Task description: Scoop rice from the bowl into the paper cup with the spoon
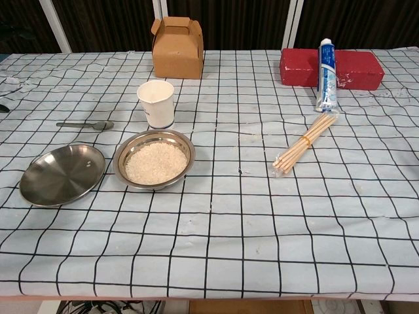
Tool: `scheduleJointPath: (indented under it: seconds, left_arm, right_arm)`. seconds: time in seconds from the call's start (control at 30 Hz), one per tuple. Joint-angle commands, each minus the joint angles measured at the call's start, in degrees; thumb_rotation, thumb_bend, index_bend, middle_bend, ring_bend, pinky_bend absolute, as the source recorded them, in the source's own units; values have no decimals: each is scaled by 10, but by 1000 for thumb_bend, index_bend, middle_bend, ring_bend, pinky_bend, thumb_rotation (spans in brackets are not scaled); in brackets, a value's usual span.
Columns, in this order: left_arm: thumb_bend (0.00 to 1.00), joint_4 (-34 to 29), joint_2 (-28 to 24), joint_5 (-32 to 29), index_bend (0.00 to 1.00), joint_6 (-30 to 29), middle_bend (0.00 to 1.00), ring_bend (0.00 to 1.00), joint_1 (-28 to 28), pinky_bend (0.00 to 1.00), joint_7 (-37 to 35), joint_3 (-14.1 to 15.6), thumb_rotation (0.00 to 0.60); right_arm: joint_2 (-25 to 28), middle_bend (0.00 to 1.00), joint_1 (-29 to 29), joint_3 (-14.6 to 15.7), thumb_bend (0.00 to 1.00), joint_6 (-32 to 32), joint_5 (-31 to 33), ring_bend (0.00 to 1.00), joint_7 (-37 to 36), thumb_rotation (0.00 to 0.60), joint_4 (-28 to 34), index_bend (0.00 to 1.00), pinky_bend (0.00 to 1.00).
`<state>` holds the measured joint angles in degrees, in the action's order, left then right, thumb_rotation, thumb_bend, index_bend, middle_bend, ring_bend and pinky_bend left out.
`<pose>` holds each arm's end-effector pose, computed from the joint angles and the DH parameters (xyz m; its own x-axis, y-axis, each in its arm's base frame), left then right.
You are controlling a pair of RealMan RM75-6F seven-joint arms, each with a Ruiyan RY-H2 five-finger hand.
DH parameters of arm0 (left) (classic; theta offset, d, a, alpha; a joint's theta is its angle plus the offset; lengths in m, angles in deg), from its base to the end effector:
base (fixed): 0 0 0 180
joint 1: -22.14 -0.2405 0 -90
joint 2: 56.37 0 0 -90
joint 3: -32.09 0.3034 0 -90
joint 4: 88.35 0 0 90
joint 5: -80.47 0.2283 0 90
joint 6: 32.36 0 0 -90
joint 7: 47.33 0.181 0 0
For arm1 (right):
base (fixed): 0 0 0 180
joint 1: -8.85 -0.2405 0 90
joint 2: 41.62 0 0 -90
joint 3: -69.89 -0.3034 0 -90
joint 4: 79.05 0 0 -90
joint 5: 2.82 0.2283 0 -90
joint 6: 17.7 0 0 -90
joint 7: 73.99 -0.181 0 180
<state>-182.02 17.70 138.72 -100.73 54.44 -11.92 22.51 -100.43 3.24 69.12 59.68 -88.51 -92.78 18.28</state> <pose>-0.2641 0.3930 0.0812 0.6576 0.0849 0.7486 0.7532 -0.0920 -0.6513 -0.3594 -0.2159 0.1601 0.0833 -0.1629 0.9831 -0.9951 0.0384 0.0907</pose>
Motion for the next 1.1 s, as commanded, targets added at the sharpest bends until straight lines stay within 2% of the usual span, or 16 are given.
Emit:
scheduleJointPath:
  seconds: [0.03,0.23,0.3,0.33,0.4,0.5,0.6,0.67,0.8,0.97,1.1]
  left_arm:
    - [51,3,1,-7,0,6,0,0,5,0,6,-2,600]
    - [51,19,10,-35,0,29,11,0,26,3,23,-12,600]
    - [51,26,15,-45,0,36,97,46,35,82,33,-15,600]
    - [54,30,17,-47,0,38,157,98,39,144,37,-16,600]
    - [79,38,23,-50,3,43,378,339,48,402,43,-18,600]
    - [129,55,36,-65,56,57,626,592,63,695,57,-21,600]
    - [186,75,48,-78,190,70,875,816,78,898,72,-22,600]
    - [209,89,58,-82,273,75,967,902,85,971,77,-22,600]
    - [240,114,72,-95,350,83,1000,974,97,1000,90,-20,600]
    - [268,149,90,-115,418,101,1000,998,109,1000,95,-19,600]
    - [276,180,107,-127,436,122,1000,1000,118,1000,96,-15,600]
  right_arm:
    - [-1,0,-1,-1,162,-2,2,0,0,600,0,0,176]
    - [-1,0,-1,-3,163,-3,8,0,-1,600,1,0,176]
    - [-1,0,-1,-3,162,-4,8,0,-2,600,2,0,176]
    - [-1,0,-1,-3,162,-4,8,0,-2,600,2,0,176]
    - [-1,0,-1,-3,161,-4,9,0,-3,600,3,0,176]
    - [0,0,-1,-4,162,-6,12,0,-6,600,3,0,176]
    - [1,0,-2,-5,162,-9,16,0,-9,600,4,0,176]
    - [2,0,-2,-6,162,-10,17,0,-10,600,5,0,176]
    - [3,0,-2,-7,162,-9,18,0,-13,600,6,0,176]
    - [3,0,-1,-7,163,-9,19,0,-13,600,6,0,176]
    - [3,0,-1,-8,163,-9,21,0,-12,600,7,0,176]
